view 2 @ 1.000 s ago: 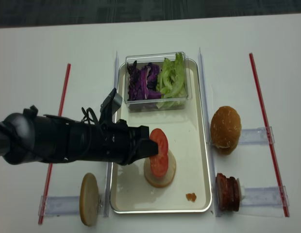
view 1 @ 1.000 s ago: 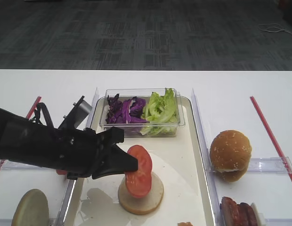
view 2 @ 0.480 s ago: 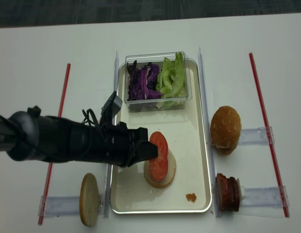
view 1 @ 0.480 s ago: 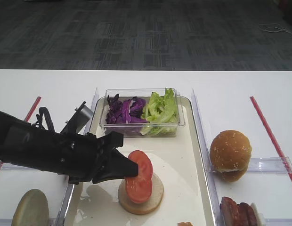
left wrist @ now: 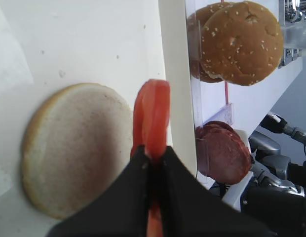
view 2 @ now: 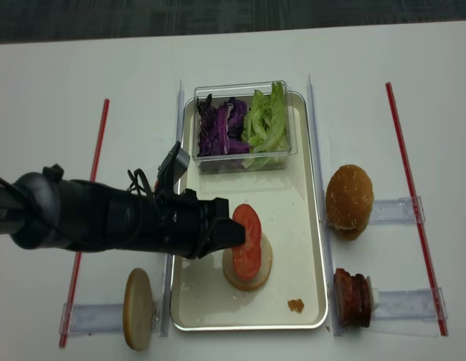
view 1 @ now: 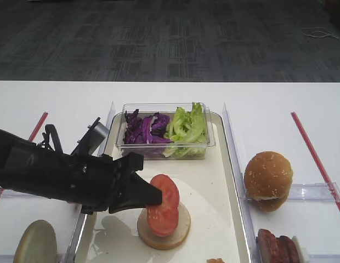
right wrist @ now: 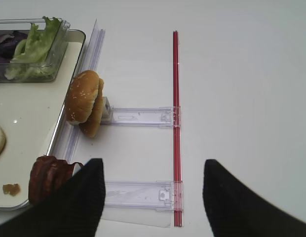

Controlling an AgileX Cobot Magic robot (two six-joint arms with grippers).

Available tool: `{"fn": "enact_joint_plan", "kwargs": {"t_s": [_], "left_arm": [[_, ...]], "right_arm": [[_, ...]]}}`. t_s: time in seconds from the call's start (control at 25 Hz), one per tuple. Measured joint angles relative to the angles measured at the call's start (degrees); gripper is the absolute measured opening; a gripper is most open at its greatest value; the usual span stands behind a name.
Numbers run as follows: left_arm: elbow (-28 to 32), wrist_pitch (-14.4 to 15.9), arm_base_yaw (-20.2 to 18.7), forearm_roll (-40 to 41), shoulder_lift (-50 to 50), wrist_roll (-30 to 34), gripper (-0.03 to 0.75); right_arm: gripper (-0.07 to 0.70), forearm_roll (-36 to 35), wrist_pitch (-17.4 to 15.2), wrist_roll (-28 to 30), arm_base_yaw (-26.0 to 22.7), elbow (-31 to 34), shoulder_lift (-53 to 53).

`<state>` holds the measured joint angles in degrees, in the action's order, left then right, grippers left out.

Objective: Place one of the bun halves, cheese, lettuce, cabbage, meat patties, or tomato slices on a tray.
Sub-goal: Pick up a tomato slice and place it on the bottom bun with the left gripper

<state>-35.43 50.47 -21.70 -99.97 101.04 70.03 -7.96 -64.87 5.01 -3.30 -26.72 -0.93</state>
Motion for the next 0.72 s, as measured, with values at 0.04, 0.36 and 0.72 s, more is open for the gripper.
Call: {"fn": "enact_joint_plan", "kwargs": {"t_s": [0.04, 0.36, 0.72], "left_arm": [[0.0, 0.23, 0.0, 0.0, 0.0, 0.0, 0.011], [0.0, 1.42, 0.0, 0.0, 2.75, 0.6, 0.011], [-1.31, 3.1, 0.0, 0.0, 3.36, 1.53, 0.011]], "right_arm": [[0.452, 0.0, 0.0, 0.0, 0.0, 0.0, 0.0], [0.452, 0.0, 0.0, 0.0, 0.0, 0.0, 0.0], [0.452, 0.0, 0.0, 0.0, 0.0, 0.0, 0.0]]}}
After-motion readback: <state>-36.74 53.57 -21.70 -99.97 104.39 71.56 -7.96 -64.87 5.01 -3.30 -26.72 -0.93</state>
